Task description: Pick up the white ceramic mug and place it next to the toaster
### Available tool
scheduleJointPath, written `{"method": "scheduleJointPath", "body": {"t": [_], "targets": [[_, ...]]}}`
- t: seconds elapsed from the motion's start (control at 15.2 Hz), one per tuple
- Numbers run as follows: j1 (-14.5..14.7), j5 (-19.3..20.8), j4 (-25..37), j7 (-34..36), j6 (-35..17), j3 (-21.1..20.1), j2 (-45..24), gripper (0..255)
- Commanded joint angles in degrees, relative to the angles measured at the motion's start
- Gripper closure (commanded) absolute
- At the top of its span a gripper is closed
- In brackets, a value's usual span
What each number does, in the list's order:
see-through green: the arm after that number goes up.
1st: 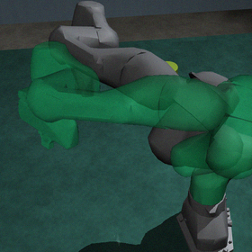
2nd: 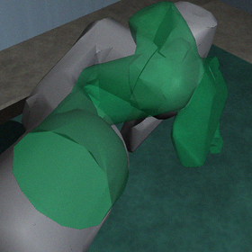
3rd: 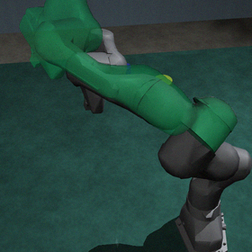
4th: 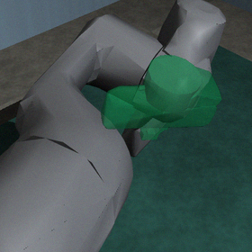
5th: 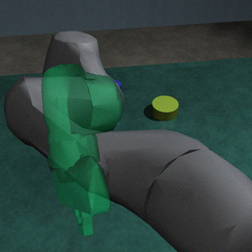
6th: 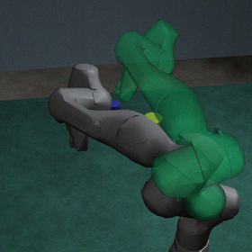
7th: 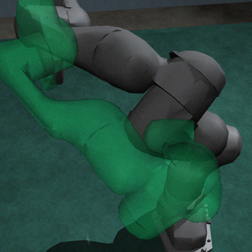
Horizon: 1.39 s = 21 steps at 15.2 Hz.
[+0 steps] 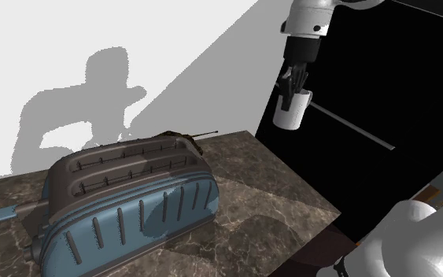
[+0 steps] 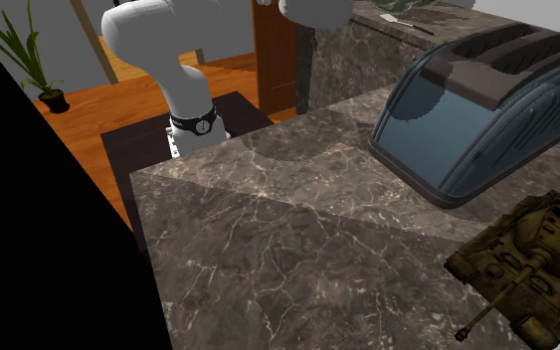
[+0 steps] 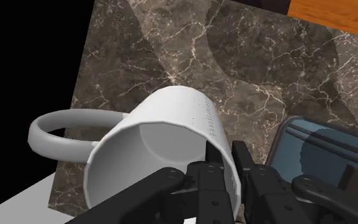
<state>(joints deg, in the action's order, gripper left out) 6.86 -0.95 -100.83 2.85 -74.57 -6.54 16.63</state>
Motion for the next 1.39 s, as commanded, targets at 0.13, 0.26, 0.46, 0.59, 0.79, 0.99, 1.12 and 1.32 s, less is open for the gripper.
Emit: {"method": "scheduleJointPath", "body": {"t": [0.13, 0.26, 0.46, 0.59, 0.79, 0.99, 1.12, 1.32], "targets": [[2.1, -2.2, -0.7, 6.0, 0.1, -3.7, 0.9, 255], [3.1, -3.3, -0.7, 8.9, 0.1, -5.6, 1.0, 255], [4.6, -4.9, -0.2, 13.4, 0.1, -8.4, 0.8, 255], [5.6, -5.8, 0.4, 16.4, 0.0, -10.4, 0.4, 255], [7.0, -7.1, 1.8, 21.1, -0.2, -13.4, -0.8, 255], [8.4, -7.9, 3.7, 25.9, -0.4, -16.6, -2.6, 255], [9.5, -8.3, 5.4, 29.2, -0.6, -18.7, -4.2, 255], [11.1, -8.3, 8.4, 34.3, -0.9, -21.9, -7.2, 255]]}}
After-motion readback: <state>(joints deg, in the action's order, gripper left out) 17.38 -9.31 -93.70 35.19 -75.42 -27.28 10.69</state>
